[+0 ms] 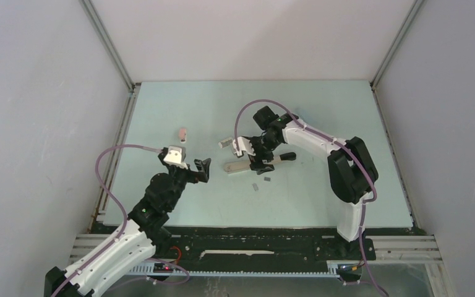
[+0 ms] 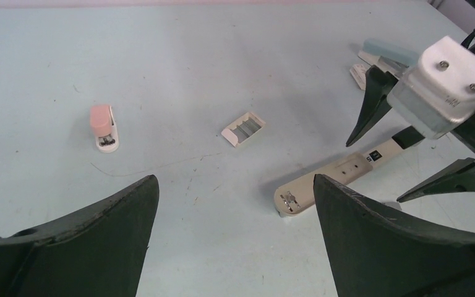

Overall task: Unload the staples from the stapler
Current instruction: Pick up the stapler from the center of the board.

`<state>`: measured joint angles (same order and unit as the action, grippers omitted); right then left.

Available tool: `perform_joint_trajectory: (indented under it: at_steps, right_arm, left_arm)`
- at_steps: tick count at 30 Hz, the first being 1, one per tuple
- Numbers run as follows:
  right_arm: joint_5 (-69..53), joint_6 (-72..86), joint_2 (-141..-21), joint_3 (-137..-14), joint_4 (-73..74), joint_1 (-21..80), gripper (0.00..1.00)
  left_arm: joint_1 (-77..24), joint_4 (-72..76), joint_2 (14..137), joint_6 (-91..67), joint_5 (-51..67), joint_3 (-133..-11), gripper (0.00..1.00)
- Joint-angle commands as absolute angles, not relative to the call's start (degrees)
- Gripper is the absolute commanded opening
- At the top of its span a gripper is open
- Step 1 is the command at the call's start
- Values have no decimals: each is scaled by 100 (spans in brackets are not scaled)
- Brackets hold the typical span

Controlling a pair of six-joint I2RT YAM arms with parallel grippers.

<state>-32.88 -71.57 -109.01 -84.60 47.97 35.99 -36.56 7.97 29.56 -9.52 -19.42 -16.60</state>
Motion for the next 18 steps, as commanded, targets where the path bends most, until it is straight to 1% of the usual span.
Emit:
perform_joint_trajectory:
  at_steps: [1,14,18]
  right_arm:
    - [-2956,-7072,-11046,-8774,4695,3749,89]
    - [-2545,-6638,-11562,-9044,4310,4117,89]
    - [-2496,-6383,-11901,-9298,4284,4256,88]
  left_arm:
    - [-3621,858,2872,-914,-2271,-1580,100]
    - [-3615,798,2523,-949,-2703,-1461,100]
    - [-3616,767,2450,-958,-2798,-1451,100]
